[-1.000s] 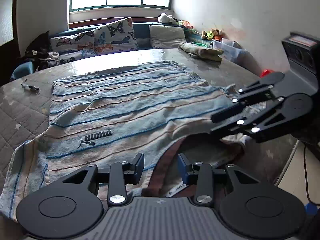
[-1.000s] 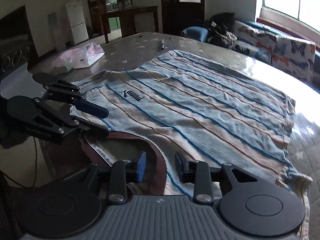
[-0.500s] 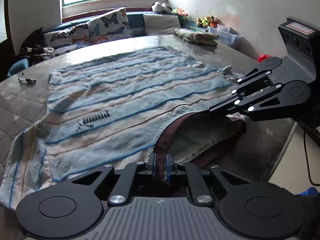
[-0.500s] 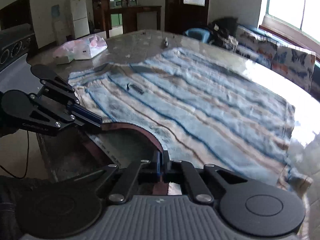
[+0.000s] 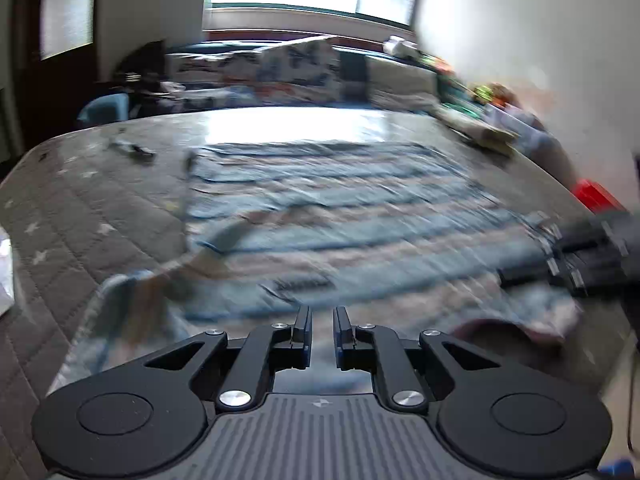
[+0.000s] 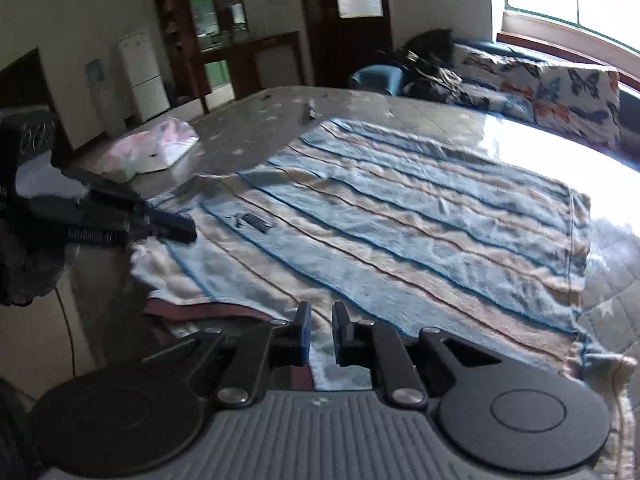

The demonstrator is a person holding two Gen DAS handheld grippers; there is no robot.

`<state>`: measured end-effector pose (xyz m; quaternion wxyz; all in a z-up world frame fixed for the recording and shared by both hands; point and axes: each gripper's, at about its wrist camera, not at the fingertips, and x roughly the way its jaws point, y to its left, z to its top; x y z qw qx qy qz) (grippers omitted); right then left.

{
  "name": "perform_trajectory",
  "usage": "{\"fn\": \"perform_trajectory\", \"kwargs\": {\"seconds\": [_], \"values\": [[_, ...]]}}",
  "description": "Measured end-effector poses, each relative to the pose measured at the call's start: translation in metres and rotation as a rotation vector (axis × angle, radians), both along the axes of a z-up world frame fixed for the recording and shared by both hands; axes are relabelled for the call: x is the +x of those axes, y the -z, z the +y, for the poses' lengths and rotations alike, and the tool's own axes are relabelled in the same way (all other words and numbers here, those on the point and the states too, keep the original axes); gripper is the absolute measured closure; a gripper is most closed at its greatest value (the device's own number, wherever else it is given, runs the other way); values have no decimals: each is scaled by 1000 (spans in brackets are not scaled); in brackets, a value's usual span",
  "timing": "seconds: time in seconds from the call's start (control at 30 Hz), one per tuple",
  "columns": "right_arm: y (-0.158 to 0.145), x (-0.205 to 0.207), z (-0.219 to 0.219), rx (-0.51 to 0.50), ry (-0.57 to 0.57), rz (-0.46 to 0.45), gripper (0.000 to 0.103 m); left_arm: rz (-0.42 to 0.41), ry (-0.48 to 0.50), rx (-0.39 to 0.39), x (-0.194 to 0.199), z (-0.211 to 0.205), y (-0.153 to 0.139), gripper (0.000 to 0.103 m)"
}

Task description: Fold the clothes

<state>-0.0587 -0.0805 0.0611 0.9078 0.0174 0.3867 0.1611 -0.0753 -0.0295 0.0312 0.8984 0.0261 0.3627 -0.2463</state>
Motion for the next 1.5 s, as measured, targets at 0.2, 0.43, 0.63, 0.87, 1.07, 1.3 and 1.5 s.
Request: {"fn": "perform_trajectory", "kwargs": {"seconds": [0.2, 0.43, 0.63, 0.87, 1.07, 1.3, 1.5], "values": [[24, 3, 12, 2, -27, 52, 89, 28, -122, -35, 36, 20, 11, 91], [23, 0, 16, -22, -49, 46, 87, 62, -249, -57, 67, 48, 24, 91], [22, -1, 21, -38, -58, 44, 80, 35, -216, -35, 41, 48, 18, 88], [22, -5, 26, -62, -70, 36, 76, -7, -178, 67, 0, 47, 22, 81], [22, -7, 29, -72, -73, 26, 72, -12, -246, 57, -18, 57, 20, 75], [20, -13, 25, -55, -59, 21, 72, -24, -243, 80, -25, 48, 18, 65], [6, -36, 4, -34, 27, -13, 72, -43, -179, 53, -27, 23, 8, 55]]}}
